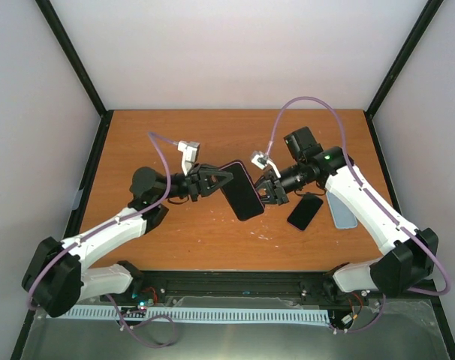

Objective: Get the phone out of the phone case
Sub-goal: Remove the phone case from the phone.

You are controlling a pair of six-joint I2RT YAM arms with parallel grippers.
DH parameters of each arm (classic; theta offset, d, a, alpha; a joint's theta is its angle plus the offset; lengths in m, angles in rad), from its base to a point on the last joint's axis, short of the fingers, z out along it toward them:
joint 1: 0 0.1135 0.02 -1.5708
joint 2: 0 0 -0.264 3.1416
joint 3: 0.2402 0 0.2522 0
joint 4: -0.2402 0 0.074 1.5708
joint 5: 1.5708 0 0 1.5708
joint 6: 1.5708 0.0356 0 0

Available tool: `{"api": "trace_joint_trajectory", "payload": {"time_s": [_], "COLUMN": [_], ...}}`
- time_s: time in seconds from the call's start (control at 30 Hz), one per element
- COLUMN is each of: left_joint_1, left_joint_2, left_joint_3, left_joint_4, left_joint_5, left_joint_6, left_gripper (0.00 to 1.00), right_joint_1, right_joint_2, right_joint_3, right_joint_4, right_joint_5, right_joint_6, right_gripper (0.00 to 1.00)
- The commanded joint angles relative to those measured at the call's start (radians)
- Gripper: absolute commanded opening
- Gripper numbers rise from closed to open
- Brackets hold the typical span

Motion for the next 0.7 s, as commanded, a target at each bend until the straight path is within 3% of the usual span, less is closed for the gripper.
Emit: {"api": "trace_joint_trajectory", "payload": {"time_s": [0.0, 0.03, 0.1, 0.23, 0.47, 0.67], "left_joint_1": [-0.081, -0.078, -0.073, -0.072, -0.107, -0.297], "left_joint_2": [-0.007, -0.006, 0.004, 0.011, 0.063, 0.179], "left_joint_3": [0.078, 0.087, 0.104, 0.128, 0.116, 0.123], "left_joint_4": [-0.259, -0.310, -0.406, -0.615, -0.866, -0.857], "left_joint_5": [-0.048, -0.084, -0.159, -0.439, -0.780, -0.974], "left_joint_6": [0.173, 0.198, 0.243, 0.312, 0.278, 0.344], "left_gripper": [0.12, 0.32, 0.56, 0.87, 0.96, 0.92], "right_joint_1": [-0.016, -0.024, -0.040, -0.081, -0.092, -0.091], "right_joint_2": [0.002, -0.002, -0.011, -0.032, -0.006, 0.046], "right_joint_3": [-0.031, -0.048, -0.088, -0.180, -0.325, -0.335], "right_joint_4": [0.183, 0.192, 0.221, 0.306, 0.405, 0.425], "right_joint_5": [0.003, 0.019, 0.075, 0.275, 0.656, 0.850], "right_joint_6": [0.058, 0.063, 0.080, 0.139, 0.295, 0.463], "right_gripper": [0.03, 0.03, 0.03, 0.03, 0.03, 0.03]}}
